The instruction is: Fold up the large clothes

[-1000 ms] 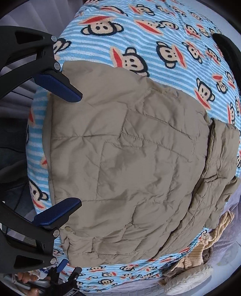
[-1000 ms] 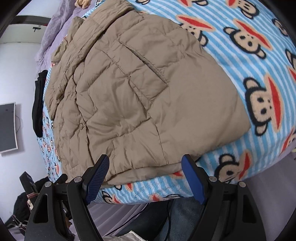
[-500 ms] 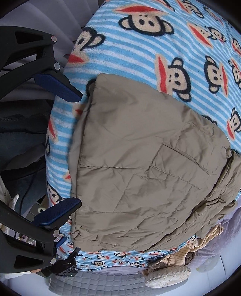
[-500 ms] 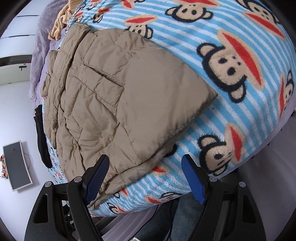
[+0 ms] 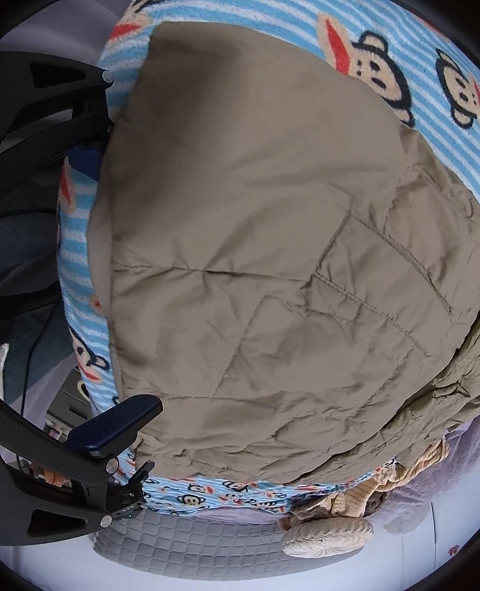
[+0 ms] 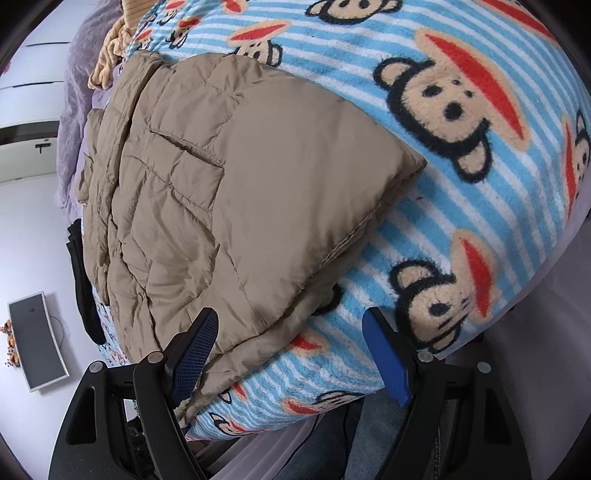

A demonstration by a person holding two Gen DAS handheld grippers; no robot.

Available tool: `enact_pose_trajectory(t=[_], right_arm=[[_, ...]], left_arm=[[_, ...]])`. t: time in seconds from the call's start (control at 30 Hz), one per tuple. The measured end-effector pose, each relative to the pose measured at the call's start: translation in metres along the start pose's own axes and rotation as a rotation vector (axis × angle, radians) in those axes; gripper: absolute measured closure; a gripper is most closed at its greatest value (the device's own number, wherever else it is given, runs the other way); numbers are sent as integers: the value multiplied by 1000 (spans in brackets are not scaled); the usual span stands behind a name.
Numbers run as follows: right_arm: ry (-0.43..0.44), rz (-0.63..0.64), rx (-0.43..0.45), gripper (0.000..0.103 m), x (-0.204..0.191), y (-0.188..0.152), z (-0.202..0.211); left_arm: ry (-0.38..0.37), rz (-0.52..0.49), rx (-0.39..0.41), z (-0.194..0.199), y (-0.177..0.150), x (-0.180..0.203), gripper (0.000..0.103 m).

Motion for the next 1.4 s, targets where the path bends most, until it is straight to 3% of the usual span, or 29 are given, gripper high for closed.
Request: enact_pose_trajectory(t=[0.13, 0.23, 0.33, 0.4, 0.47, 0.53, 0.57, 0.6, 0.63, 0.73, 1.13, 1.4], right_arm=[[50, -90, -1, 20, 11, 8, -7], [135, -107, 16, 19, 8, 13, -5], [198, -84, 43, 19, -1, 17, 1], [204, -75, 41, 19, -5, 19, 0], [189, -72, 37, 19, -6, 18, -2], [179, -74, 36, 21, -7, 17, -5], [176, -75, 32, 25, -7, 15, -7], [169, -74, 26, 29, -8, 15, -9], [161, -69, 20, 39, -9, 16, -11], [120, -35, 8, 87, -12, 17, -13], [127, 298, -11, 93, -106, 48, 19], [169, 474, 0, 94, -182, 97, 38]], left_arm=[[-16, 7, 29, 3, 12, 6, 0], [-20, 11, 55, 6, 17, 9, 5], [-11, 3, 56, 7, 20, 9, 30], [-11, -5, 41, 6, 21, 7, 64], [-21, -13, 29, 5, 21, 6, 75], [-33, -39, 48, 13, 21, 9, 77], [-35, -59, 58, 17, 21, 12, 85], [-34, -74, 64, 20, 20, 15, 85], [-30, -87, 75, 24, 20, 18, 85], [-33, -105, 111, 39, 23, 25, 87], [-21, -112, 323, 117, 61, 78, 89], [11, -104, 501, 149, 127, 122, 89]])
Point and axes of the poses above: each gripper's, at about its wrist camera, not at the fingertips, and z roughly against the way its jaws point, x to its right, y to its top, the point moved 1 cm from there along -z, roughly the way its jaws point, and after that the axes turned 8 degrees about y, right-handed, at the moved point
